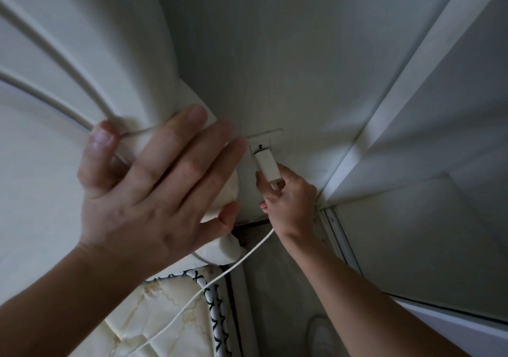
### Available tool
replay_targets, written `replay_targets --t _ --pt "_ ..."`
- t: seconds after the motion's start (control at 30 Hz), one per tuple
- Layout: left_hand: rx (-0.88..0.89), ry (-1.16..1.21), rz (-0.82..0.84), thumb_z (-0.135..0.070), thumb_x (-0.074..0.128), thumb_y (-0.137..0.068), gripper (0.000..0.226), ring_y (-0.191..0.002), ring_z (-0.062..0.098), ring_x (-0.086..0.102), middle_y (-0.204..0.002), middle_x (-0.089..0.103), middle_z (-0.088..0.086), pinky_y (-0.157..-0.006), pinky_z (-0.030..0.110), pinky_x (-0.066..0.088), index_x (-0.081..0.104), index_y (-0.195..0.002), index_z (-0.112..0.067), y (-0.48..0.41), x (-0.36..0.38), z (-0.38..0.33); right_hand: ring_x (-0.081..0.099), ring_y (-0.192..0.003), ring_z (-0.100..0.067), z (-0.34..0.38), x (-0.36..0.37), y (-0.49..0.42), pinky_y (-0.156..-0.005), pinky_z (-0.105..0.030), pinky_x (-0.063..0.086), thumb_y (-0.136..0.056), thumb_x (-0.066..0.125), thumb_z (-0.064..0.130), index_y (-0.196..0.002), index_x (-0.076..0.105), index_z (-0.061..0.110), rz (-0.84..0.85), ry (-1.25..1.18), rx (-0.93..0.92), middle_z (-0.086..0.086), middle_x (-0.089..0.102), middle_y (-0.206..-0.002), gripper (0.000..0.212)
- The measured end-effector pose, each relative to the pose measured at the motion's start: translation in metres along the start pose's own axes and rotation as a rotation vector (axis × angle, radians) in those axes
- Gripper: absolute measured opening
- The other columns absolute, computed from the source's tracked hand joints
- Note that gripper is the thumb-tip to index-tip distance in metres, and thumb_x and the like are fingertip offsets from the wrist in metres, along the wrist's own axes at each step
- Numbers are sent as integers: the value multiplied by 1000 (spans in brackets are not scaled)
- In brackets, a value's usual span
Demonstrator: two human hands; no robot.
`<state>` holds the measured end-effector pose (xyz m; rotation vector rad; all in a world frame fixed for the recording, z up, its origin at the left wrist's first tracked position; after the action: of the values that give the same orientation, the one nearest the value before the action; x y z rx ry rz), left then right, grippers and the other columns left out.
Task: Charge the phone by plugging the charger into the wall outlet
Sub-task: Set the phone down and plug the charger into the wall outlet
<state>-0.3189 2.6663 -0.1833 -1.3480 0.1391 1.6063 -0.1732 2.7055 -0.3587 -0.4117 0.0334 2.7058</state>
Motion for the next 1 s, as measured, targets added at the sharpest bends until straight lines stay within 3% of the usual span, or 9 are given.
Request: replay_targets --t 0.13,0.33,0.43,0.53,0.6,0.67,0.77,0.9,1.0 --pt "-35 -76 23 -44 59 -92 72 -152 19 10 -156 29 8 -96 49 48 39 -150 -6 8 2 1 66 -45 -8 3 0 2 -39 -13 48 -90 68 28 -100 72 15 1 -26 49 -6 72 -69 17" --pt "-40 -81 -3 -44 62 -91 69 -152 20 13 -153 36 8 -94 52 50 44 -147 -7 1 -5 -1 68 -46 -16 -3 5 2 -46 -37 60 -91 68 25 -95 71 15 18 -55 129 -7 70 -63 11" --pt "-59 -62 -11 -45 62 -90 68 -148 23 24 -151 40 7 -89 59 54 47 -146 -8 3 -6 -2 66 -42 -15 -1 4 -5 -45 -40 60 -91 67 25 -86 71 11 41 14 117 -4 69 -60 16" --pt "-19 -160 -44 -46 66 -87 66 -150 17 14 -146 44 8 -118 50 25 56 -139 -6 1 -7 -4 67 -43 -14 0 8 -10 -51 -38 61 -90 67 31 -75 69 12 55 119 78 0 70 -57 24" --pt "-21 -203 -67 -47 67 -85 65 -150 14 9 -142 46 7 -122 41 6 61 -134 -6 0 -9 -3 69 -47 -17 1 9 -10 -54 -40 61 -88 67 34 -74 69 14 23 141 85 0 71 -59 24" --pt "-59 -165 -56 -46 66 -86 65 -150 15 11 -144 46 7 -117 47 19 58 -137 -7 2 -10 -1 70 -51 -19 0 11 -10 -57 -40 62 -87 69 34 -77 69 14 13 125 125 0 72 -62 23" --pt "-72 -90 -12 -45 63 -89 67 -151 21 19 -149 42 6 -94 61 49 49 -144 -9 4 -7 -1 71 -54 -16 -3 12 -9 -60 -40 62 -85 71 36 -77 70 16 20 105 165 2 73 -64 22" --pt "-72 -110 4 -45 59 -92 65 -148 23 22 -150 39 6 -92 59 50 46 -146 -10 2 -9 -1 72 -61 -13 -2 8 -4 -64 -40 62 -81 67 50 -86 70 24 99 92 113 5 74 -70 27" --pt "-66 -116 30 -45 56 -93 68 -151 21 16 -152 37 6 -90 58 54 41 -149 -9 3 -5 -2 71 -57 -12 3 4 -1 -57 -39 62 -87 67 37 -95 71 18 57 45 35 2 74 -71 21"
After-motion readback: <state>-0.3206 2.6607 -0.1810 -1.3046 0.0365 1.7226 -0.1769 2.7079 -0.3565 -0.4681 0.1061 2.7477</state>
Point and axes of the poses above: each hand's wrist, its own y-axis away from the middle knuckle, its own x-axis out of the palm, z = x × y, the point moved 8 cm from there along -y, towards the middle knuckle
